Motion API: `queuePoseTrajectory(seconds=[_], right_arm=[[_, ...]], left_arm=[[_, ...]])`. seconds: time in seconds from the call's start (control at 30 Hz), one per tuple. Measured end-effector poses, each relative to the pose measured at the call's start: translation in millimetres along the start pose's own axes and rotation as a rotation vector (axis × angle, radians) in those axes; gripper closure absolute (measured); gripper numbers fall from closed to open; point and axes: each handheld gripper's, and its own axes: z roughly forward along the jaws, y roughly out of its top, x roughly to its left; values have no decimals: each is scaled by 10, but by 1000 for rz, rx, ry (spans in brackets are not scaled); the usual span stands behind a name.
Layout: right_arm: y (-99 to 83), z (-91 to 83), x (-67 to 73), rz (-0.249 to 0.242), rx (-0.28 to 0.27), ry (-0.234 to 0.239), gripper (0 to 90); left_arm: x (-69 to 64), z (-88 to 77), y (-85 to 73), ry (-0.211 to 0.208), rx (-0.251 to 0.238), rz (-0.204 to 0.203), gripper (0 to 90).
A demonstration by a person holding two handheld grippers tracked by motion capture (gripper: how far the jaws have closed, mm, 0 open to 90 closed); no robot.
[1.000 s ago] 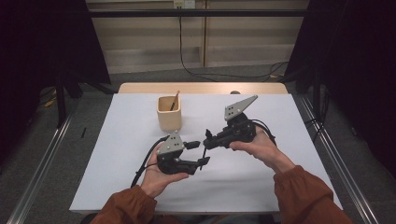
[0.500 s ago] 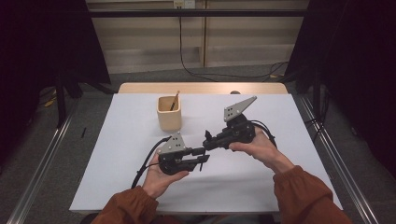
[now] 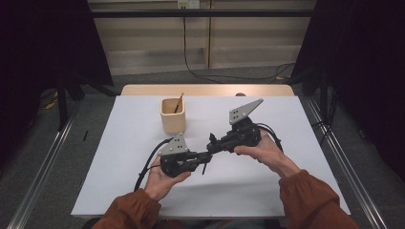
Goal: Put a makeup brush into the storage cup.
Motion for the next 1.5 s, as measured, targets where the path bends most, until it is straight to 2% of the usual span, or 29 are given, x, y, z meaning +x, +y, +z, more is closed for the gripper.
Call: queuePoseTrajectory(seconds=[0.13,0.27,0.57,0.83,1.1,1.3,1.37,1.5], right_arm=[[-2,-1,-3,6,-2,3,838],[-9,4,-9,7,-11,-5,785],[-36,3,-7,8,-27,-8,525],[-71,7,10,3,-38,-68,245],[-99,-24,7,5,-78,-90,130],[-164,-99,1,17,-118,-133,43],[-192,-119,-4,26,-132,-137,28],[-250,-168,-3,36,-170,-160,8]], left_arm=[[8,5,-1,-8,1,-2,860],[6,26,-8,-14,5,-5,860],[22,9,-6,-7,5,-17,860],[30,-1,-3,-1,3,-18,860],[42,-35,0,10,0,-21,859],[64,-70,-19,28,3,-51,859],[70,-85,-25,23,-6,-65,860],[80,-112,-26,33,-7,-65,859]])
